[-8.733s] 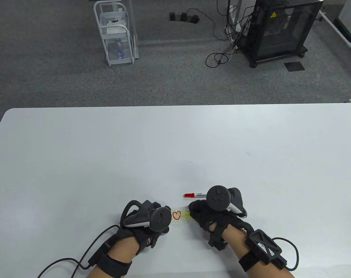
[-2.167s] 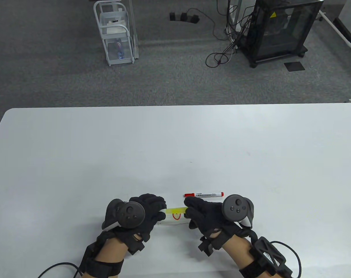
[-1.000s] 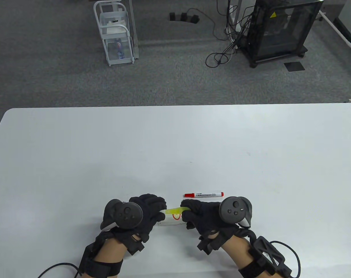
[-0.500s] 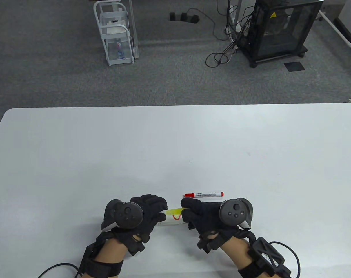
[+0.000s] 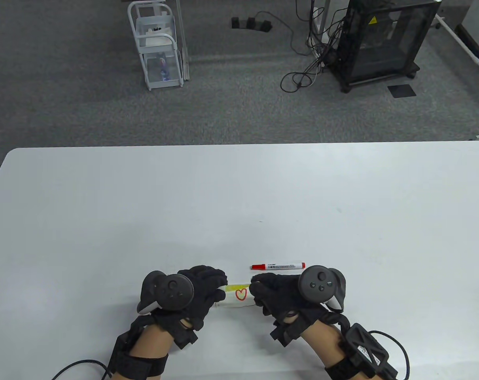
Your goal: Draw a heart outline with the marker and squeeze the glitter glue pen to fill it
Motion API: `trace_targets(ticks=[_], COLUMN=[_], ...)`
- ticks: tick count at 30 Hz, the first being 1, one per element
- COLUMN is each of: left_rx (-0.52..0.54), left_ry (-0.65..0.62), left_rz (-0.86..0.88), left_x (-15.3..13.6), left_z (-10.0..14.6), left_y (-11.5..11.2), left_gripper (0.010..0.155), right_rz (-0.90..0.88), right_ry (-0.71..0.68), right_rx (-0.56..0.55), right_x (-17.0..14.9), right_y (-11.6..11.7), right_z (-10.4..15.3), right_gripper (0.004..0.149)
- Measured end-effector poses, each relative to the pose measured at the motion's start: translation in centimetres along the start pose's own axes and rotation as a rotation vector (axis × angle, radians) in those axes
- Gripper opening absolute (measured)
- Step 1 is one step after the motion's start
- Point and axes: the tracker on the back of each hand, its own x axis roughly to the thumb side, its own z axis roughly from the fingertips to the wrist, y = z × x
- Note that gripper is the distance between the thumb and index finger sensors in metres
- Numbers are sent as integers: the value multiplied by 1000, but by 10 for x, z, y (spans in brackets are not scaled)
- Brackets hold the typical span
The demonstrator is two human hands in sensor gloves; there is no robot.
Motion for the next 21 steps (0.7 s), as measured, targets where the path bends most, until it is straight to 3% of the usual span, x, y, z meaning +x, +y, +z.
trace_targets(ticks=[2, 3, 6, 7, 8, 12, 18, 20, 21], left_rx=[-2, -1, -10, -13, -13, -11, -7, 0, -1], left_ry=[2, 1, -2, -5, -6, -7, 11, 12, 9], left_rz=[-1, -3, -6, -7, -5, -17, -18, -14, -14], left_x=[0, 0, 1, 1, 1, 1, -1, -1, -1], left_z=[0, 0, 0, 0, 0, 0, 0, 0, 1], left_y=[0, 0, 0, -1, -1, -1, 0, 0, 0], left_gripper=[49, 49, 49, 49, 49, 49, 49, 49, 49], right_rz=[-52, -117, -190, -158, -149, -174, -404, -383, -290], right_ry=[-57, -73, -124, -129, -140, -62, -48, -61, -87], right_rx=[-4, 23, 63, 23, -38, -62, 75, 156, 122], right_x=[0, 1, 3, 3, 2, 0, -5, -2, 0], right_y=[0, 1, 1, 0, 0, 5, 8, 5, 3], right_z=[0, 1, -1, 0, -1, -2, -2, -2, -2], right_gripper=[93, 89, 52, 49, 50, 55, 62, 60, 56])
